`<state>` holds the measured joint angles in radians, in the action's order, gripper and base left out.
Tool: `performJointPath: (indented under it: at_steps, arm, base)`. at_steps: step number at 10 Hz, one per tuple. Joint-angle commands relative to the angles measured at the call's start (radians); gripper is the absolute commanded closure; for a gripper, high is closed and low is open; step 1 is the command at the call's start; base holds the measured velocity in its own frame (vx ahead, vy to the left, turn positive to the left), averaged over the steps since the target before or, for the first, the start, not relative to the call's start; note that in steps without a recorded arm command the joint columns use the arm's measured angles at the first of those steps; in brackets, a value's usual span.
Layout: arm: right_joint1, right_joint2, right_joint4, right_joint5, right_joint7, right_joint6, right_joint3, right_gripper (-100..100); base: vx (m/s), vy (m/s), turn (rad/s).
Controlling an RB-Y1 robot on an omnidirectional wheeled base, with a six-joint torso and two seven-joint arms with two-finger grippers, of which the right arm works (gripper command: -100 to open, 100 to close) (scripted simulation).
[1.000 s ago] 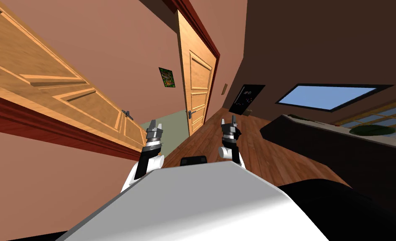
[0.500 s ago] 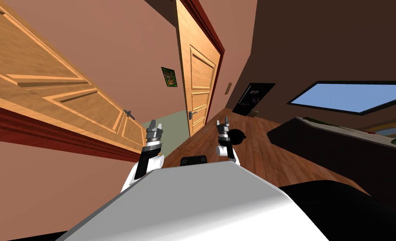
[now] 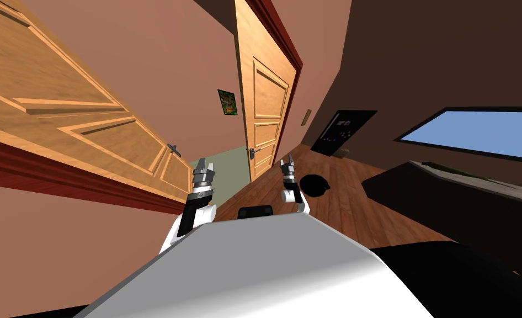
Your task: Push the door open
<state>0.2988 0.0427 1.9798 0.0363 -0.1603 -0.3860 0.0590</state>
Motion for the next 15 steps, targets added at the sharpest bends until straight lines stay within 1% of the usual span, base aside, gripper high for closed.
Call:
performJointPath:
  at_steps: [1, 2, 3, 6, 12, 13, 15]
  arm:
    - [-0.023, 0.0, -0.05, -0.007, 0.006, 0.0, 0.021, -100]
    - [-0.042, 0.003, -0.079, -0.009, 0.006, 0.003, 0.029, -100]
    - [-0.042, 0.003, -0.086, -0.009, 0.006, 0.003, 0.029, -100]
    - [-0.098, 0.014, -0.185, -0.016, 0.008, 0.012, 0.054, -100]
    - [-0.213, 0.028, -0.381, -0.028, 0.012, 0.03, 0.106, -100]
    - [-0.213, 0.028, -0.386, -0.028, 0.012, 0.03, 0.106, -100]
    - [-0.251, 0.03, -0.449, -0.032, 0.013, 0.037, 0.123, -100]
  base:
    - [0.083, -0.081, 0.138]
    - [0.079, -0.083, 0.129]
    - [0.06, -0.062, 0.03]
    - [0.07, -0.056, 0.109]
    - [0.081, -0.102, 0.134]
    - [0.047, -0.063, 0.04]
    - [0.049, -0.058, 0.117]
